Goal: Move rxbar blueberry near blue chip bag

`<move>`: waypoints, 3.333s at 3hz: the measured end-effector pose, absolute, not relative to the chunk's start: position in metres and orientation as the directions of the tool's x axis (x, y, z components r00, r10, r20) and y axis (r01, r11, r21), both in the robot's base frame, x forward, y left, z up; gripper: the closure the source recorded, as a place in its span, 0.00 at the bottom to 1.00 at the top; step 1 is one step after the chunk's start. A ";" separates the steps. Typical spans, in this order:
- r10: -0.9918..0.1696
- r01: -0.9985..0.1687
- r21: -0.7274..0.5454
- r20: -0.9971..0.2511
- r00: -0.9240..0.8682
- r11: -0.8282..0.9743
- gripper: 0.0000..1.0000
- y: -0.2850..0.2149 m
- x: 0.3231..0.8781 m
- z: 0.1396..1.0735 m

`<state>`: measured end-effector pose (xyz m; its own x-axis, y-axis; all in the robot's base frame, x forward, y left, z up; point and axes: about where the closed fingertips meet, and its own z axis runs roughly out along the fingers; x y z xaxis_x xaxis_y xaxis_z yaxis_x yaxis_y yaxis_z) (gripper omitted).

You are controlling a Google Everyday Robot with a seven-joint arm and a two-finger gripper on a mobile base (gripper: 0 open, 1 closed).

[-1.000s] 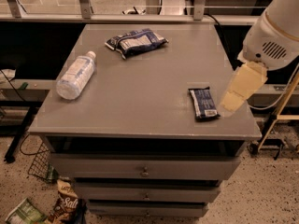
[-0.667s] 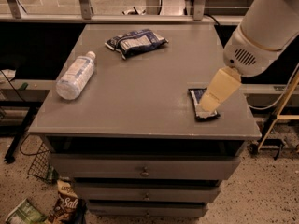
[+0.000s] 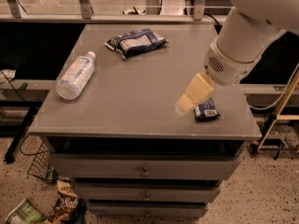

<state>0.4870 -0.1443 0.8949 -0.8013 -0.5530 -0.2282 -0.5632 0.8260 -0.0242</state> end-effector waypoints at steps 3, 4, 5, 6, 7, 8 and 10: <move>-0.265 -0.276 0.026 -0.207 -0.942 0.961 0.00 -0.125 0.524 0.847; -0.225 -0.238 0.042 -0.202 -0.953 0.970 0.00 -0.132 0.534 0.831; -0.214 -0.228 0.058 -0.191 -0.958 0.972 0.19 -0.135 0.547 0.813; -0.213 -0.228 0.060 -0.190 -0.958 0.972 0.41 -0.136 0.551 0.812; -0.213 -0.228 0.060 -0.190 -0.958 0.972 0.64 -0.136 0.551 0.818; -0.213 -0.228 0.060 -0.190 -0.958 0.972 0.88 -0.136 0.551 0.827; -0.259 -0.280 0.072 -0.221 -0.940 0.957 1.00 -0.131 0.560 0.835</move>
Offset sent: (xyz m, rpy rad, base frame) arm 0.0398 0.0325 -0.0481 0.0299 0.0408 -0.3809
